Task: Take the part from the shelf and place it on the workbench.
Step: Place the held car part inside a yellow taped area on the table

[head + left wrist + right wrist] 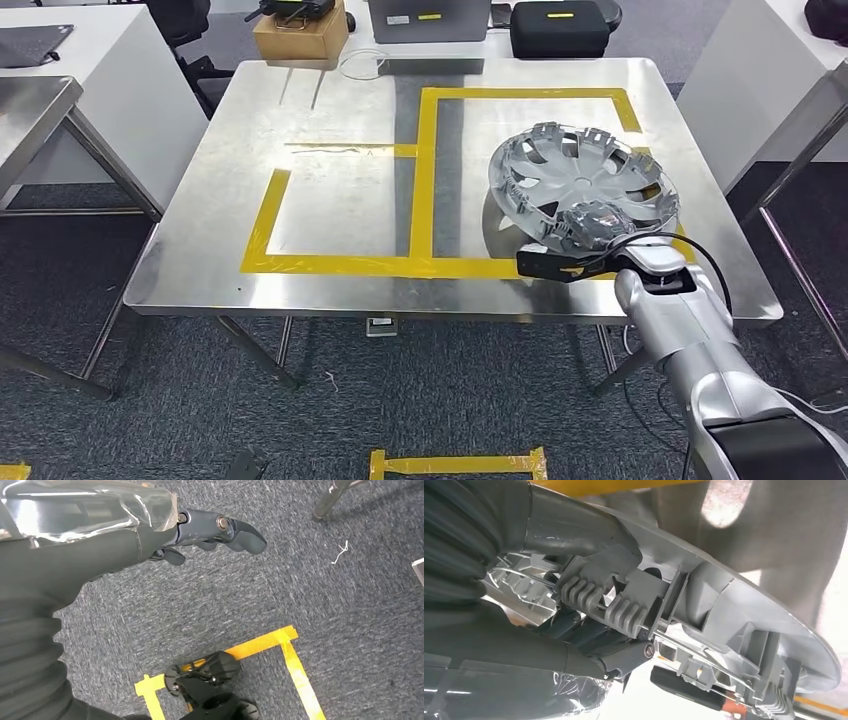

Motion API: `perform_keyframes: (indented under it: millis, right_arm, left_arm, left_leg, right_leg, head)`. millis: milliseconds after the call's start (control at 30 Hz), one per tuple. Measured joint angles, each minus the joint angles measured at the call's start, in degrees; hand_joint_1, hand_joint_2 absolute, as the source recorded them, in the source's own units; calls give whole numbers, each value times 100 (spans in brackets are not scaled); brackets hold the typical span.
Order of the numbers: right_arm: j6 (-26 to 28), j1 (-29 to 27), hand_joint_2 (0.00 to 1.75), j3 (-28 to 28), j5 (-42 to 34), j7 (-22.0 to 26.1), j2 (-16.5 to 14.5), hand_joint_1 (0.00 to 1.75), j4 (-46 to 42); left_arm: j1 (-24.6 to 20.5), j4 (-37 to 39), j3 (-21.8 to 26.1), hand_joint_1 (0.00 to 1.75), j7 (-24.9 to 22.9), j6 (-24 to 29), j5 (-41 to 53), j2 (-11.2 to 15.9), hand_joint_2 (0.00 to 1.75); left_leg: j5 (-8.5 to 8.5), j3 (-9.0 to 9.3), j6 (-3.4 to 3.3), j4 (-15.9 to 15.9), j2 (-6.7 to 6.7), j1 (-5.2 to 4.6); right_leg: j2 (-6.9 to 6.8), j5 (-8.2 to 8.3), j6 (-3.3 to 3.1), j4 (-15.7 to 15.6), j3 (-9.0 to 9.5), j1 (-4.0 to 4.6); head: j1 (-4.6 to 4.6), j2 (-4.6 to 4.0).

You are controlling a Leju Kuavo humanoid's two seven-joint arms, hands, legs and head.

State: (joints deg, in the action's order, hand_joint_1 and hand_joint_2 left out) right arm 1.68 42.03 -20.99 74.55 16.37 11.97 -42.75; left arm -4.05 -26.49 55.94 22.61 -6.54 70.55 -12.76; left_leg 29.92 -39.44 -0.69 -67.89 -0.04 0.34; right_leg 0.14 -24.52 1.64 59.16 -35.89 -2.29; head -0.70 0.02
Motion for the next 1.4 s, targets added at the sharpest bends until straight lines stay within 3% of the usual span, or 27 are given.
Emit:
perform_keyframes:
  millis: [67,100,133,233,300,367,433,467,533,600,633,700,767,800,933,1000,1067,1100,1133,1167,1200,1267,1333,1400]
  right_arm:
    - [-3,10,44,-66,-8,0,-26,44,2]
    - [-4,16,0,-88,-10,0,-35,0,3]
    - [-7,27,0,-109,-12,0,-47,0,3]
    - [-13,103,0,-166,-31,-3,-88,0,5]
    - [-9,148,0,-203,-62,-26,-102,0,11]
    - [12,151,0,-221,-136,-74,-99,0,5]
    - [48,139,0,-225,-228,-117,-79,0,-26]
    - [61,134,0,-224,-257,-131,-59,0,-41]
    - [70,111,0,-225,-277,-144,-15,0,-49]
    - [70,61,0,-226,-280,-146,8,0,-49]
    - [70,43,0,-227,-281,-146,12,0,-49]
    - [72,37,0,-226,-284,-146,19,0,-55]
    - [75,45,0,-226,-295,-149,26,0,-66]
    - [81,41,0,-223,-313,-157,27,0,-75]
    - [96,-75,0,-133,-565,-273,26,0,-296]
    - [7,-233,0,-14,-745,-375,26,0,-623]
    - [-99,-466,0,139,-918,-461,27,0,-1037]
    - [-133,-600,0,218,-1038,-467,22,0,-1241]
    - [-182,-743,0,311,-1273,-420,4,0,-1466]
    - [-250,-902,0,424,-1622,-332,-24,0,-1712]
    - [-349,-1078,0,573,-2133,-186,-77,0,-2018]
    - [-527,-1510,0,958,-3445,206,-256,0,-2881]
    - [-513,-2124,0,1359,-4493,615,-525,0,-4114]
    - [-320,-2889,0,1677,-4716,901,-824,0,-5547]
  left_arm:
    - [18,0,-1,0,-3,-2,-1,0,175]
    - [27,0,-1,0,-4,-2,-2,1,175]
    - [34,0,-1,0,-4,-2,-2,1,131]
    - [39,0,-2,0,-4,10,-20,22,0]
    - [42,1,-2,0,2,39,-42,38,0]
    - [49,2,-1,0,13,83,-49,38,0]
    - [54,2,1,0,21,115,-51,37,0]
    - [53,2,2,0,24,121,-52,37,0]
    - [60,4,3,0,27,123,-51,35,0]
    - [75,6,5,0,28,121,-50,29,0]
    - [80,7,5,0,28,120,-50,26,0]
    - [83,7,6,0,28,121,-50,24,0]
    - [84,7,6,0,28,123,-50,23,0]
    - [86,7,6,0,31,129,-50,22,0]
    - [104,-2,6,0,54,208,-50,19,0]
    - [118,-10,8,0,56,232,-50,13,0]
    - [143,-10,14,0,60,236,-46,4,0]
    - [158,-8,18,0,69,238,-44,1,0]
    - [170,-6,24,0,91,245,-43,-1,0]
    - [176,-4,34,0,125,260,-49,-3,0]
    - [180,-3,51,0,172,284,-66,-5,0]
    - [184,-7,114,0,296,344,-141,-18,0]
    - [211,-51,222,0,392,337,-247,-66,0]
    - [293,-187,356,0,413,194,-316,-147,0]
  left_leg:
    - [239,-330,32,-662,0,24]
    - [209,-381,28,-744,0,29]
    - [73,-321,10,-596,0,30]
    - [-446,211,-116,510,-3,2]
    - [-511,361,-170,824,1,-34]
    - [-535,383,-204,885,6,-44]
    - [-617,453,-266,1021,13,-28]
    - [-656,486,-294,1081,16,-19]
    - [-676,492,-321,1103,8,-37]
    - [-675,483,-322,1098,0,-58]
    - [-673,480,-321,1091,-1,-65]
    - [-659,474,-302,1056,-3,-73]
    - [-623,441,-257,994,-5,-102]
    - [-610,425,-235,972,-5,-115]
    - [-509,349,-139,843,-4,-92]
    - [-207,127,-51,352,-5,-51]
    - [136,-213,20,-411,-3,2]
    - [200,-327,40,-654,-3,22]
    - [147,-336,48,-670,-3,35]
    - [-4,-232,43,-449,-2,42]
    - [-211,-37,27,-54,-3,45]
    - [-456,349,-30,682,-11,27]
    - [-462,494,-89,926,-35,-8]
    - [-478,533,-149,977,-72,-8]
  right_leg:
    - [1,-2,-10,2,-1,11]
    - [5,-3,-10,2,1,16]
    - [12,-4,-10,2,7,19]
    - [34,-4,-4,-5,22,42]
    - [35,-2,26,-15,18,58]
    - [32,13,92,-50,23,64]
    - [21,-63,118,68,-38,72]
    - [16,-174,100,288,-141,80]
    - [12,-477,53,1015,-478,85]
    - [11,-607,76,1471,-701,87]
    - [9,-546,112,1382,-659,87]
    - [0,-262,186,637,-270,87]
    - [-10,-62,158,12,66,105]
    - [-13,-31,116,-99,123,116]
    - [-5,4,-11,-132,132,76]
    - [-5,6,-40,-138,143,50]
    - [-7,0,-49,-136,144,50]
    - [-7,-1,-50,-135,145,52]
    - [-5,-3,-50,-134,149,52]
    - [-3,-5,-48,-134,154,51]
    - [-1,-9,-43,-134,163,51]
    - [2,-20,-24,-138,170,68]
    - [-15,-36,23,-149,173,86]
    - [-52,-67,81,-161,196,87]
  head:
    - [1,0]
    - [1,0]
    - [0,0]
    - [2,0]
    - [4,0]
    - [3,0]
    - [10,0]
    - [14,0]
    - [15,0]
    - [14,0]
    - [14,0]
    - [15,0]
    - [12,0]
    - [8,0]
    - [1,0]
    - [-8,0]
    - [-10,0]
    - [-11,0]
    - [-11,0]
    - [-11,0]
    - [-11,0]
    - [-8,0]
    - [-9,0]
    - [-9,0]
